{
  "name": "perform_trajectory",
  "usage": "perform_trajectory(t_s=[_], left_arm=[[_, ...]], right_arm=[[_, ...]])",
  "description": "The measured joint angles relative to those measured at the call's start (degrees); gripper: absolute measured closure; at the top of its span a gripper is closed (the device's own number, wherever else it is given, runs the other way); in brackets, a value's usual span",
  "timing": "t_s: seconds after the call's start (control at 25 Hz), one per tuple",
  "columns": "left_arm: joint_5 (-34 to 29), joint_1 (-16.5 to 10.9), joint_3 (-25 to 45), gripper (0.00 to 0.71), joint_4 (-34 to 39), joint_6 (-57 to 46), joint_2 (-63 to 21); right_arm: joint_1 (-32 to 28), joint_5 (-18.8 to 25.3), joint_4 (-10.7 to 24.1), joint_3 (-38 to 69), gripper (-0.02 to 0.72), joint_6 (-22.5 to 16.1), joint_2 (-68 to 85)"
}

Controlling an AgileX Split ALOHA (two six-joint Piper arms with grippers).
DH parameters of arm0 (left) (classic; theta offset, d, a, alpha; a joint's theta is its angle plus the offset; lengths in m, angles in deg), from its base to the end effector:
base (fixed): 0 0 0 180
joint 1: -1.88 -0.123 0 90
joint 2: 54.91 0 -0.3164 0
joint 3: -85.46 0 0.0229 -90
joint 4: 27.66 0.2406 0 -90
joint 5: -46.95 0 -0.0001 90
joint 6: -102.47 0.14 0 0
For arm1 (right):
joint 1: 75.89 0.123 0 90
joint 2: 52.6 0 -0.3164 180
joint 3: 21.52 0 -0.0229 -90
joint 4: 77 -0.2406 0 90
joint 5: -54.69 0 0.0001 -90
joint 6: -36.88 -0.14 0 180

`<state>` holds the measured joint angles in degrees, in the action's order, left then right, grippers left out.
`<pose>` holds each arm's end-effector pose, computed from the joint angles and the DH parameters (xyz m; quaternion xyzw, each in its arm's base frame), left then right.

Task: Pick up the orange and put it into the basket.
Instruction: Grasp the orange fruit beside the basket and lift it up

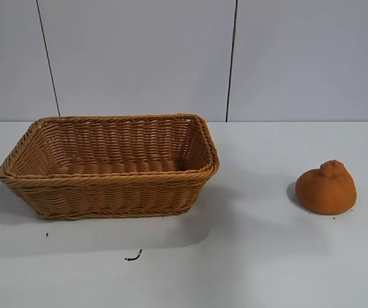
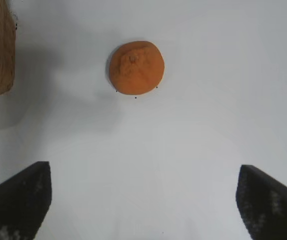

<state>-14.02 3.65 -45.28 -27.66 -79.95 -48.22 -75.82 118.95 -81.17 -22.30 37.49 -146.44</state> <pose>-0.0029 0.0001 0.2501 -0.0048 0.8523 -0.0191 0.5227 0.3166 0.0096 0.3198 0.0032 0.9799 0.0343 0.1967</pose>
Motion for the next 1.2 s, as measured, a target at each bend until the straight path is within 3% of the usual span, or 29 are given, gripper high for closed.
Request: perform_trajectory(t_s=[0.44,1.04,1.12,1.2], left_arm=[[0.0,0.0,0.0,0.044,0.0,0.0,0.0],[0.1,0.0,0.0,0.044,0.0,0.0,0.0],[0.1,0.0,0.0,0.044,0.0,0.0,0.0],[0.1,0.0,0.0,0.044,0.0,0.0,0.0]], right_arm=[[0.0,-1.2,-3.2,-4.8,0.010,1.1,-20.3],[0.0,-12.5,-6.1,-4.9,0.010,1.1,-37.3],[0.0,-12.5,-6.0,-4.9,0.038,1.1,-37.8],[0.0,-12.5,-5.9,-4.9,0.122,1.1,-38.0]])
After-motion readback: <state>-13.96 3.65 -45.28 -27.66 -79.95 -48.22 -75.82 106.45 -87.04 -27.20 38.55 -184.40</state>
